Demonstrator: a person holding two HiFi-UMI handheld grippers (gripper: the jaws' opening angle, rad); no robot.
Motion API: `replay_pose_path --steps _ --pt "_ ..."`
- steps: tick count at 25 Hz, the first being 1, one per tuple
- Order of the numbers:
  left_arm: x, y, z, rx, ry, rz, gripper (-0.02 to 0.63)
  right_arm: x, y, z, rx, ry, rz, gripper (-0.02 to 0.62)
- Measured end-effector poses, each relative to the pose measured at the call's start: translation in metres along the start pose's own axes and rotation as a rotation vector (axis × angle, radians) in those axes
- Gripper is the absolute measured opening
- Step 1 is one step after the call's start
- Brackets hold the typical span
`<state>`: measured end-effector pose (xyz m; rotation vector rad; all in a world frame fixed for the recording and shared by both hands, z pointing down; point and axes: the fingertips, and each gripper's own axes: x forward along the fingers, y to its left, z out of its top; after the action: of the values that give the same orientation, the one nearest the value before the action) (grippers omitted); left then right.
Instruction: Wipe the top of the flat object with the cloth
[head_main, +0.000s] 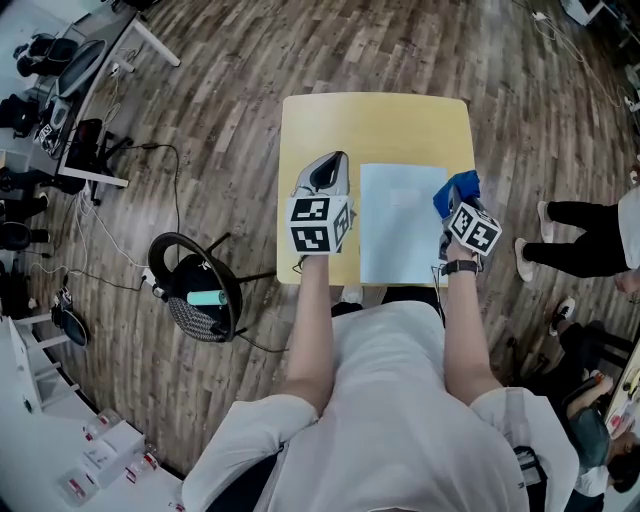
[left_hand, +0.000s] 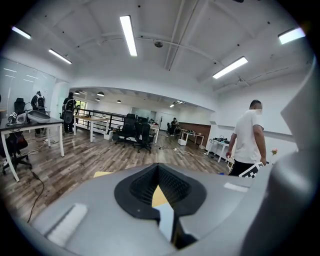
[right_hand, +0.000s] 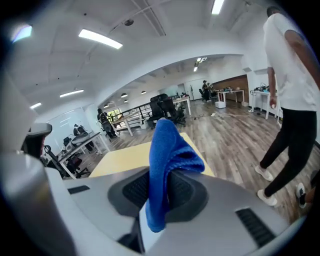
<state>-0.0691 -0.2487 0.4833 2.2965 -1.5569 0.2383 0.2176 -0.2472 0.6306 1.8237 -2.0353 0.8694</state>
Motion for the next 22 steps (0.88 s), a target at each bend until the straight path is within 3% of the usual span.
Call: replay_pose_path --steps 6,14,18,22 --pt "-0.009 0.003 0.001 0.002 -0.008 0.019 0.005 0.005 0.1 0.006 -0.035 -0.006 0.222 0.067" --pt "-0.029 0.023 0.01 -0.012 -0.035 0.062 0.005 0.005 0.227 -0.028 -0.106 0.073 0.482 0.067" --pt "-0.034 0.029 0.008 -0.015 -0.034 0.077 0.006 0.006 0.251 -0.042 -0.125 0.102 0.531 0.067" --pt "-0.037 0.029 0.003 -0.012 -0.028 0.082 0.006 0.011 0.241 -0.058 -0.146 0.13 0.506 0.067"
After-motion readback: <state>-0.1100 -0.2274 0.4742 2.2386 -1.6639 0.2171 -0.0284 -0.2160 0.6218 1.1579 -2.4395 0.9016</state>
